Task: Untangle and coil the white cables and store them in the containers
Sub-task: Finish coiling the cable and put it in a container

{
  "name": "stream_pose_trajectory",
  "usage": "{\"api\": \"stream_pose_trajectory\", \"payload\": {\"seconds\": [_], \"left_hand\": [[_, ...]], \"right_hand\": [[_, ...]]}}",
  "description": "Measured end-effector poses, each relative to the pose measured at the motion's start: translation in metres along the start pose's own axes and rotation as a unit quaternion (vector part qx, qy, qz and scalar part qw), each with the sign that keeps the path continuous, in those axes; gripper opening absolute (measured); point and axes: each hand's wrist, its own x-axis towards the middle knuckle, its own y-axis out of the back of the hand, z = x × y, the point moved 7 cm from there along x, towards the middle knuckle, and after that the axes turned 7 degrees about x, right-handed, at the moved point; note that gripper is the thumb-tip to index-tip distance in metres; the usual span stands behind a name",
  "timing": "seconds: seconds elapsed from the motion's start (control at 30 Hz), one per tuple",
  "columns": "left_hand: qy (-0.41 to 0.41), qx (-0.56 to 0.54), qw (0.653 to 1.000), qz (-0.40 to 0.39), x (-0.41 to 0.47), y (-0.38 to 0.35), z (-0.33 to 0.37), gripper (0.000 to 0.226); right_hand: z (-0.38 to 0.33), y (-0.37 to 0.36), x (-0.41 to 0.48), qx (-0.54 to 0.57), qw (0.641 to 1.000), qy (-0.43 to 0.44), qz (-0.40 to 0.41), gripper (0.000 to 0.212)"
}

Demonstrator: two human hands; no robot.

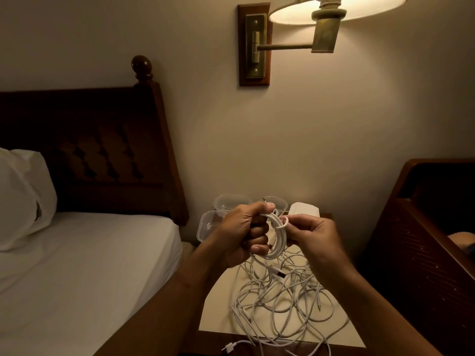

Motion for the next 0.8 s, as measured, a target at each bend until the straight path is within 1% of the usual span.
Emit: {"api": "stream_pose_trajectory", "payload": {"seconds": [0.03,0.07,0.13,0.3,0.4,0.5,0.57,0.67,0.73,0.77,0.8], "left_hand": [[0.0,0.005,1.0,0.0,0.0,-0.002,0.001,0.058],[0.0,0.009,1.0,0.001,-0.001,-0.003,0.002,0.058],[0.004,0.021,1.0,0.01,-0.002,-0.003,0.004,0.058],[0.012,0.053,0.998,0.006,-0.002,-0.006,0.005,0.044],[0.007,0.07,0.997,0.016,-0.001,-0.005,0.005,0.046],[0.001,0.082,0.996,0.027,-0.001,-0.003,0.005,0.049],[-0.008,0.096,0.995,0.034,-0.001,-0.003,0.004,0.047],[-0.036,0.129,0.99,0.053,-0.001,-0.005,0.007,0.043],[-0.058,0.155,0.984,0.069,0.0,-0.005,0.008,0.041],[-0.066,0.163,0.981,0.077,0.001,-0.003,0.007,0.04],[-0.07,0.167,0.98,0.078,0.002,-0.002,0.007,0.038]], "right_hand": [[0.006,-0.001,0.0,0.054,0.998,-0.041,0.0,0.022],[0.009,-0.003,-0.001,0.093,0.993,-0.067,0.003,0.019],[0.012,-0.005,-0.002,0.137,0.986,-0.097,0.004,0.017],[0.012,-0.008,-0.004,0.184,0.975,-0.125,-0.012,0.024],[0.012,-0.011,-0.005,0.198,0.966,-0.16,-0.038,0.023],[0.012,-0.011,-0.008,0.189,0.961,-0.187,-0.075,0.024],[0.012,-0.012,-0.012,0.179,0.96,-0.192,-0.098,0.025],[0.013,-0.011,-0.012,0.17,0.964,-0.175,-0.109,0.025],[0.008,-0.011,-0.013,0.163,0.968,-0.149,-0.118,0.036],[0.005,-0.012,-0.014,0.145,0.972,-0.135,-0.124,0.042],[0.002,-0.015,-0.015,0.116,0.977,-0.118,-0.132,0.042]]}}
